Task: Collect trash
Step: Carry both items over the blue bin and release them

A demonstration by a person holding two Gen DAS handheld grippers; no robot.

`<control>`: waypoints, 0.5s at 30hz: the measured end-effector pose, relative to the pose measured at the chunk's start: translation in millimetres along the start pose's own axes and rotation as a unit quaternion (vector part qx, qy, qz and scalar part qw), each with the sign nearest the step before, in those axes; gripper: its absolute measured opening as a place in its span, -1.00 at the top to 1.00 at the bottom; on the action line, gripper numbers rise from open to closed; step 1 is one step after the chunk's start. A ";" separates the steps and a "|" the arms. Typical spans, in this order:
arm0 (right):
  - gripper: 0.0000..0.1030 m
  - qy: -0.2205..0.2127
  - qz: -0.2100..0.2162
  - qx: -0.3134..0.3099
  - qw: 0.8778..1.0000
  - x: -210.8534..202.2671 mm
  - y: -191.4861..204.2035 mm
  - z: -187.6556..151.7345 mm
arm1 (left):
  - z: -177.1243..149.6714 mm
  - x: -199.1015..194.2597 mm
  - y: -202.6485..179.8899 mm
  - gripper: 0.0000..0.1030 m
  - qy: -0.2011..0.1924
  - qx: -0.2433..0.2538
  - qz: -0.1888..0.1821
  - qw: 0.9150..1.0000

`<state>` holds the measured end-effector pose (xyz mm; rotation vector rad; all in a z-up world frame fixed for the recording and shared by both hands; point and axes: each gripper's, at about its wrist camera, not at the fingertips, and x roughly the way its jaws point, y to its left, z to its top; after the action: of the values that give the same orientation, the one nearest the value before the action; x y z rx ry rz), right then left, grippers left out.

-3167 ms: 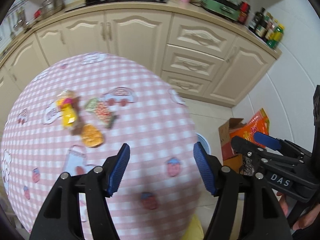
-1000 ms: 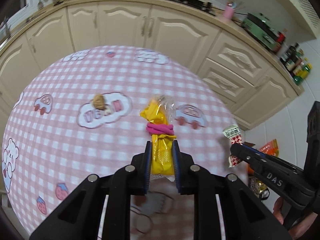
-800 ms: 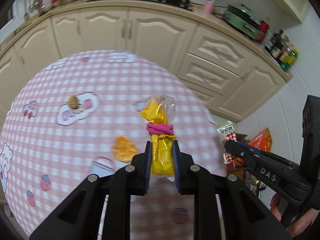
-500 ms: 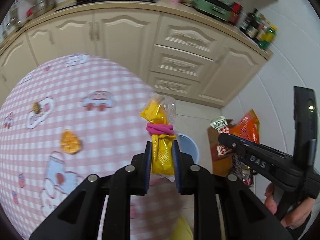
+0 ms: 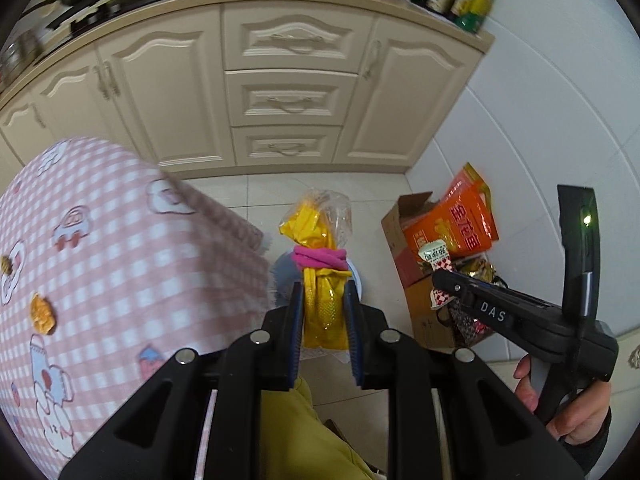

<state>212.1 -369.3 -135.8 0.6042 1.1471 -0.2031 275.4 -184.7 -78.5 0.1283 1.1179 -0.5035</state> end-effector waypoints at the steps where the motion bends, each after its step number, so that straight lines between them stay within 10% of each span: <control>1: 0.67 0.003 -0.001 0.007 1.000 1.9 -7.4 -1.7 | -0.1 3.0 -5.2 0.60 0.002 0.006 -0.002 1.000; 7: 0.67 0.015 -0.011 0.032 0.999 10.5 -36.6 -6.7 | 5.7 19.3 -22.1 0.12 0.011 0.022 0.010 1.000; 15: 0.66 0.030 -0.011 0.020 0.999 22.4 -22.5 -0.7 | 3.8 14.6 -6.8 0.08 0.006 0.016 0.019 1.000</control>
<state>210.7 -384.1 -163.8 0.6360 1.2108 -0.2291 280.4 -196.7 -88.7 0.1801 1.1168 -0.4871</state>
